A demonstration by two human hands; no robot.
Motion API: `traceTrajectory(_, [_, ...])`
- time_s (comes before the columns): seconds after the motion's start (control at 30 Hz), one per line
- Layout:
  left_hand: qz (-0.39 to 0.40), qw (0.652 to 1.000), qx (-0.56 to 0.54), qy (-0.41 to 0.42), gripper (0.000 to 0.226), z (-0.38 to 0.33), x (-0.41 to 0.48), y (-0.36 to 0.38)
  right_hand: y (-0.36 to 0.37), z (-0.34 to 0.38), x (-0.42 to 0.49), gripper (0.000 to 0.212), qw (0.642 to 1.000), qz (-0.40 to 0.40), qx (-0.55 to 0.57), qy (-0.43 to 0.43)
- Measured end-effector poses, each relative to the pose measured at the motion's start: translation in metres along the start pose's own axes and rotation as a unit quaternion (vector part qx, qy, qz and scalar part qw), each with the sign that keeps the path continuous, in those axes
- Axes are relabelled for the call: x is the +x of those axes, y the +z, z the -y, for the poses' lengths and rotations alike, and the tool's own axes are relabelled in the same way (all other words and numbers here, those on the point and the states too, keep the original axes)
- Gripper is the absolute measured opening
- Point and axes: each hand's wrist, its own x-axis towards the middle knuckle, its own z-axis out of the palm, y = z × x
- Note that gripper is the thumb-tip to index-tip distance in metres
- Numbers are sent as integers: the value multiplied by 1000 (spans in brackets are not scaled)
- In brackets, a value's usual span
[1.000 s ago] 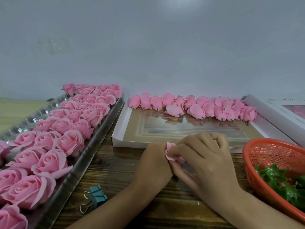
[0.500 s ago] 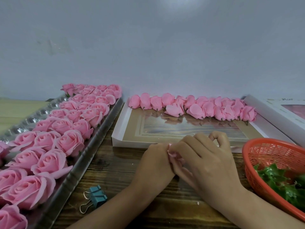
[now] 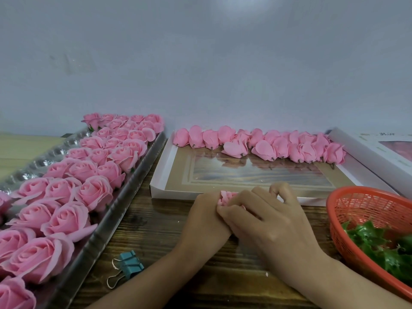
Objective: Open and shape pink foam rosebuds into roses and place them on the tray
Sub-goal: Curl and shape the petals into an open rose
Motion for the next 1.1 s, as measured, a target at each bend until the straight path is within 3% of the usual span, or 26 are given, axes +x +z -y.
traceTrajectory(0.1, [-10,1000,-4,-10,49,4,1,-2,-1,1,1,14,999,26,33,5])
traceTrajectory(0.23, [-12,999,-38,-21,51,2,3,-6,-6,3,1,25,992,65,108,12])
traceTrajectory(0.4, [-47,993,-103,-17,45,-5,2,-10,-8,3,-4,42,967,17,247,63])
traceTrajectory(0.47, [-48,993,-109,-20,40,-7,3,-11,-7,2,-6,44,945,-14,307,108])
traceTrajectory(0.57, [-58,990,-126,-24,26,-9,3,-9,-3,-2,-6,28,898,-51,385,206])
traceTrajectory(0.73, [-70,996,-51,23,52,-7,4,-3,6,-9,-4,12,849,-36,417,321])
traceTrajectory(0.87, [-36,998,-29,51,43,-9,2,-6,10,-8,-5,5,789,-5,501,356])
traceTrajectory(1.0, [8,998,-11,54,24,-14,0,-9,12,-9,-7,12,755,-2,538,374])
traceTrajectory(1.1, [13,998,-3,53,21,-17,-1,-9,13,-10,-7,13,741,-1,556,377])
